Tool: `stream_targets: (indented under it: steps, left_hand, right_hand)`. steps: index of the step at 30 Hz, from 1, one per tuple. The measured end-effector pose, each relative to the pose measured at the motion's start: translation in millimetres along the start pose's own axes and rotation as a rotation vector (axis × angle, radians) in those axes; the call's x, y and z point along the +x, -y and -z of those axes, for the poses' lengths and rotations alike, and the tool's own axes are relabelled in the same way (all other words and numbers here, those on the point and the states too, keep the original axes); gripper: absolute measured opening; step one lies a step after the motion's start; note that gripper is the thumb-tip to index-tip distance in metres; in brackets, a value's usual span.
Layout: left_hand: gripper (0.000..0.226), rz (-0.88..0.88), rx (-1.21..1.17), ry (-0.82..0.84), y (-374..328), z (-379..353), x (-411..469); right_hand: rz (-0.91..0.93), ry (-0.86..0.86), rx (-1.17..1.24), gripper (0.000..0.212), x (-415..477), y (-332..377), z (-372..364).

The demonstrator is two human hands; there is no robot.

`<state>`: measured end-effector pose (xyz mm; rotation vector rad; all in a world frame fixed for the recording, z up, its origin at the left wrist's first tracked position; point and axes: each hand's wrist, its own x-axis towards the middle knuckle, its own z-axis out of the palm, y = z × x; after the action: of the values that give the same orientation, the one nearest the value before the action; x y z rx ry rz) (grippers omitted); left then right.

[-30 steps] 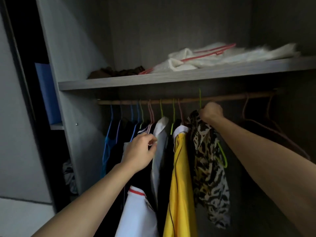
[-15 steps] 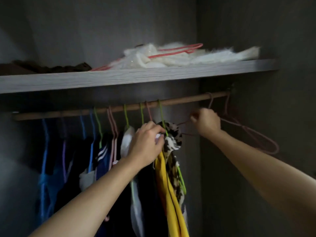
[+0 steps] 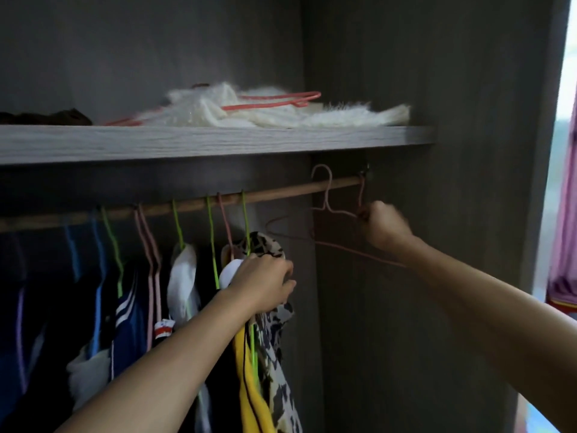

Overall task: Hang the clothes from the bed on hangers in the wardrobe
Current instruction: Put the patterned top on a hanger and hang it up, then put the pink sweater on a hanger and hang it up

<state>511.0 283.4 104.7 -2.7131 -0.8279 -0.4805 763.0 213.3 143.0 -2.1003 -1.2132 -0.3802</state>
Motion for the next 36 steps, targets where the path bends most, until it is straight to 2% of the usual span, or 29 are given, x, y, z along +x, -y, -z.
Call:
stream_targets:
  steps: [3,11,14,17,20,26,31,36]
  left_hand:
    - [0.025,-0.015,-0.008,-0.032,1.0,-1.7,-0.5]
    - [0.024,-0.054,-0.052,-0.041,-38.6,4.2,-4.4]
    - [0.021,-0.056,-0.08,0.027,-74.3,3.8,-13.5]
    - [0.022,-0.082,-0.139,0.12,-120.8,1.3,-22.8]
    - [0.025,-0.104,-0.173,0.183,-182.2,1.0,-31.4]
    - [0.023,-0.23,-0.295,0.251,-352.4,-9.4,-49.2]
    - [0.026,-0.383,-0.334,0.349,-499.8,-33.8,-56.7]
    - [0.023,-0.508,-0.368,0.42,-615.0,-56.7,-45.3]
  right_hand:
    - [0.026,-0.081,-0.023,0.024,-19.9,2.5,12.6]
    - [-0.03,-0.072,-0.085,0.038,-111.0,-49.2,51.0]
    - [-0.016,-0.076,-0.124,0.041,-147.0,-77.5,76.8]
    - [0.022,-0.052,-0.203,0.031,-185.5,-115.1,109.8]
    - [0.01,-0.068,-0.321,0.031,-230.4,-163.4,150.5]
    - [-0.157,-0.066,-0.326,0.033,-339.7,-293.3,257.9]
    - [-0.389,-0.09,-0.44,0.034,-434.1,-399.2,338.8]
    - [-0.589,-0.165,-0.476,0.029,-503.0,-484.2,393.2]
